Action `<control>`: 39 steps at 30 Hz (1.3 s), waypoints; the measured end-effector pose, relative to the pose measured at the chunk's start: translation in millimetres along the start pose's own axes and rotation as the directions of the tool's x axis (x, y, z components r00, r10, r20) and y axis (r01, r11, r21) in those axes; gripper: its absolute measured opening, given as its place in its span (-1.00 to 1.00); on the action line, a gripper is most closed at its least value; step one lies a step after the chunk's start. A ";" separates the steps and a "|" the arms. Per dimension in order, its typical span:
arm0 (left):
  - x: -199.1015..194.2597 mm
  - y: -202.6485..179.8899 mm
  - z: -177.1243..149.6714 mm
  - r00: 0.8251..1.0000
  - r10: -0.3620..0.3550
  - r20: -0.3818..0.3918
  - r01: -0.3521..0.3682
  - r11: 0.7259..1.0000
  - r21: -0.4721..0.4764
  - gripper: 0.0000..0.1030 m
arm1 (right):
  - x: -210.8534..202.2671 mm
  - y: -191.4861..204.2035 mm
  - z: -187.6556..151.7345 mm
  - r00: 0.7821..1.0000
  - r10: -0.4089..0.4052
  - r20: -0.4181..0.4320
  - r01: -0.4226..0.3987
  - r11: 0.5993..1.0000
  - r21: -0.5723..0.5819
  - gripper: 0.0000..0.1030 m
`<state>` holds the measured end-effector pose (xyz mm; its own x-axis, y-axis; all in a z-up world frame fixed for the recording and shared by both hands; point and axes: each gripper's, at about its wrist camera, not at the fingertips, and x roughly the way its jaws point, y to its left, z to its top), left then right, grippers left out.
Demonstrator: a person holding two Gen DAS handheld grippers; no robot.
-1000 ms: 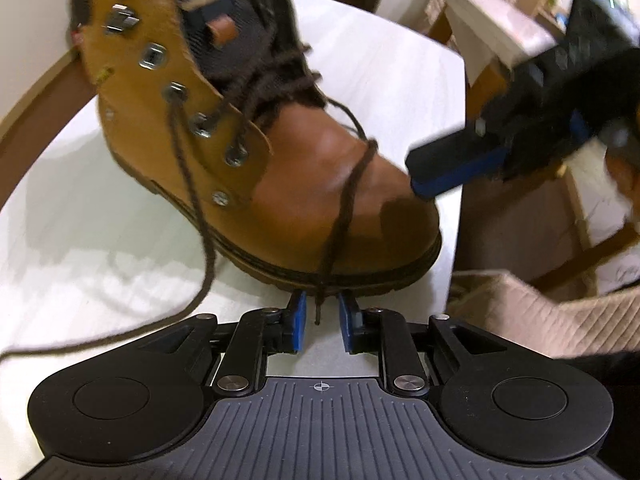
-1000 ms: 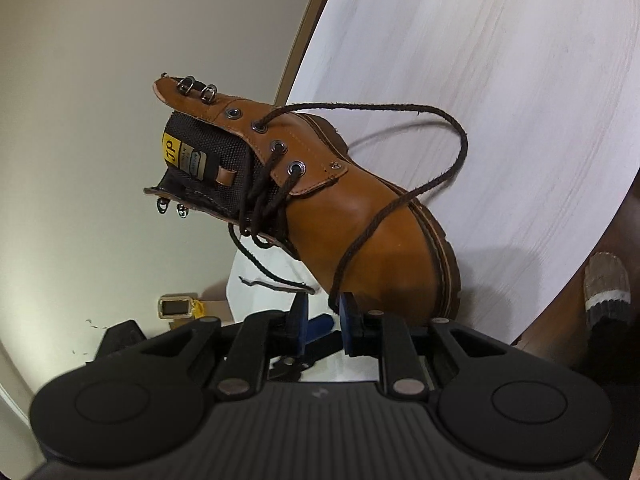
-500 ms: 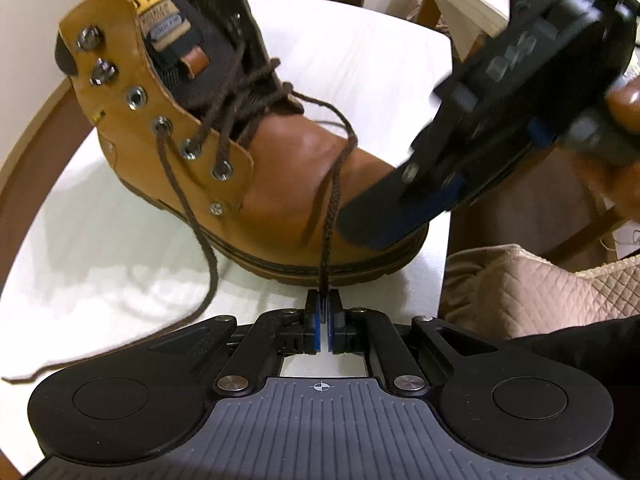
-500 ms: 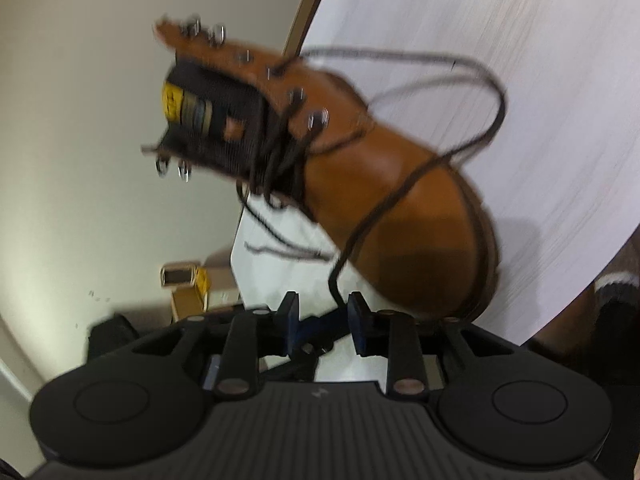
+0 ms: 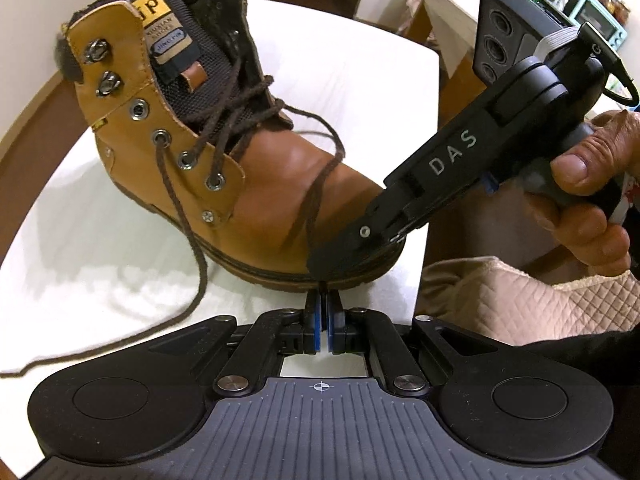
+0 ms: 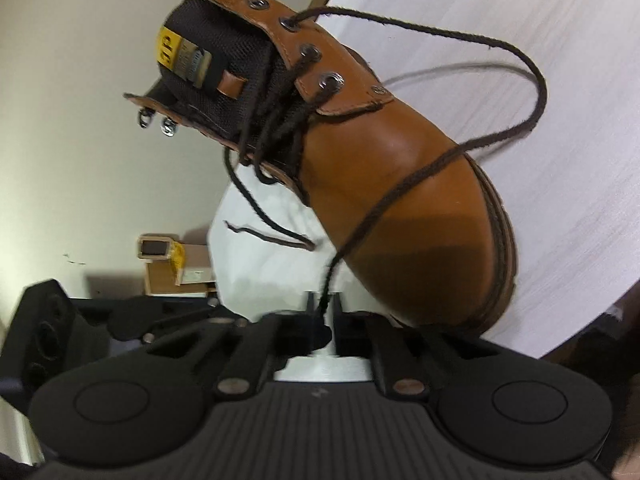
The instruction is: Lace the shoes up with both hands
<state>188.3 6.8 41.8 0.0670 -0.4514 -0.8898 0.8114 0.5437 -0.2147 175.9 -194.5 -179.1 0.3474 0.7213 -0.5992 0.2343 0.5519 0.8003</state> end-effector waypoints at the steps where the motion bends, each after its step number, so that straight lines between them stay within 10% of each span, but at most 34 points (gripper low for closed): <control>1: -0.3 1.3 -0.5 1.000 -0.002 0.002 0.002 1.000 -0.003 -0.93 | -1.0 -0.5 1.1 1.000 0.006 0.001 -0.006 1.000 0.009 -0.94; 14: 5.5 0.8 -5.4 1.000 -0.021 0.015 0.021 1.000 0.008 -0.93 | -10.8 -18.5 5.7 0.999 0.039 0.023 -0.041 0.992 0.122 -0.94; 24: -51.5 15.9 14.0 0.998 0.020 0.059 -0.032 0.976 0.217 -0.92 | -56.6 5.2 -6.6 0.954 0.054 0.293 -0.097 0.986 0.137 -0.94; 29: -94.6 34.4 55.5 0.996 -0.014 0.088 -0.015 0.947 0.321 -0.81 | -74.5 16.2 -18.4 0.893 0.073 0.443 -0.148 0.979 0.138 -0.94; 39: -82.7 91.3 171.9 0.995 -0.085 -0.046 0.095 0.942 0.321 -0.58 | -81.5 -4.2 4.3 0.862 0.111 0.495 -0.214 0.964 0.155 -0.94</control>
<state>356.7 -27.8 165.1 -0.0291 -0.4631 -0.8858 0.9574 0.2417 -0.1578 150.5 -257.4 -133.5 0.7751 0.4758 -0.4158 0.2926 0.3130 0.9036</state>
